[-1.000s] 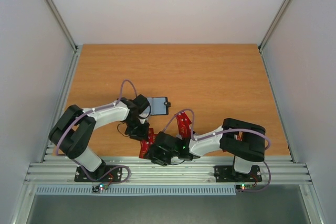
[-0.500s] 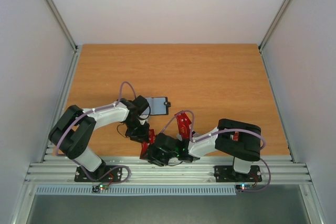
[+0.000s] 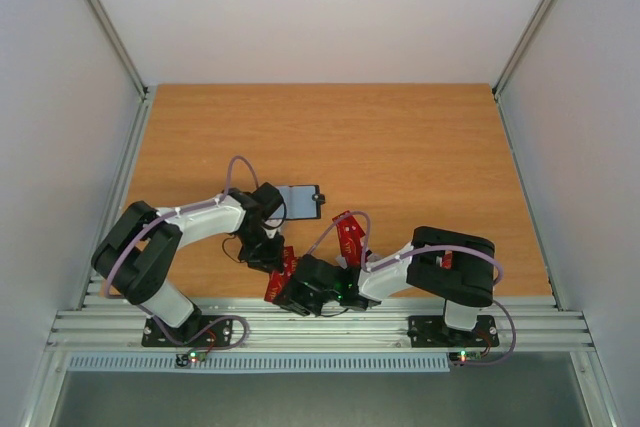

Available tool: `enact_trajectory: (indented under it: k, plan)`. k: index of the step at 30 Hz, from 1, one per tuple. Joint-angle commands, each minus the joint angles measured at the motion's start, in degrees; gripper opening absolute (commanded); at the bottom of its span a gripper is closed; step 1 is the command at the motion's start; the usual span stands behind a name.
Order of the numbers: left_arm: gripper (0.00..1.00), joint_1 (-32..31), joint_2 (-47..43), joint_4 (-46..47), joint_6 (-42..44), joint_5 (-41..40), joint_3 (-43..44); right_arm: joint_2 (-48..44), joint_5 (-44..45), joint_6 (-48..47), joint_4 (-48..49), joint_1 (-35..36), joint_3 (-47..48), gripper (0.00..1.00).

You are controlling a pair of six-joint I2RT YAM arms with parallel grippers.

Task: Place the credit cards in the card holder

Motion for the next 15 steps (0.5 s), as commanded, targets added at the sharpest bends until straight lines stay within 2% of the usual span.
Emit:
enact_trajectory:
  k: [1, 7, 15]
  plan:
    - [0.30, 0.11, -0.05, 0.82, -0.78, -0.85, -1.54, 1.52, 4.10, -0.38, -0.79, -0.74, -0.61, 0.19]
    - [0.30, 0.11, -2.21, 1.15, -1.79, -0.72, -2.02, 0.81, 3.51, -0.83, -1.00, -0.83, -0.45, 0.06]
    - [0.31, 0.31, -7.99, -2.31, -1.59, -6.14, 1.69, -2.43, 1.80, -3.50, -6.01, -1.39, 1.32, 0.01]
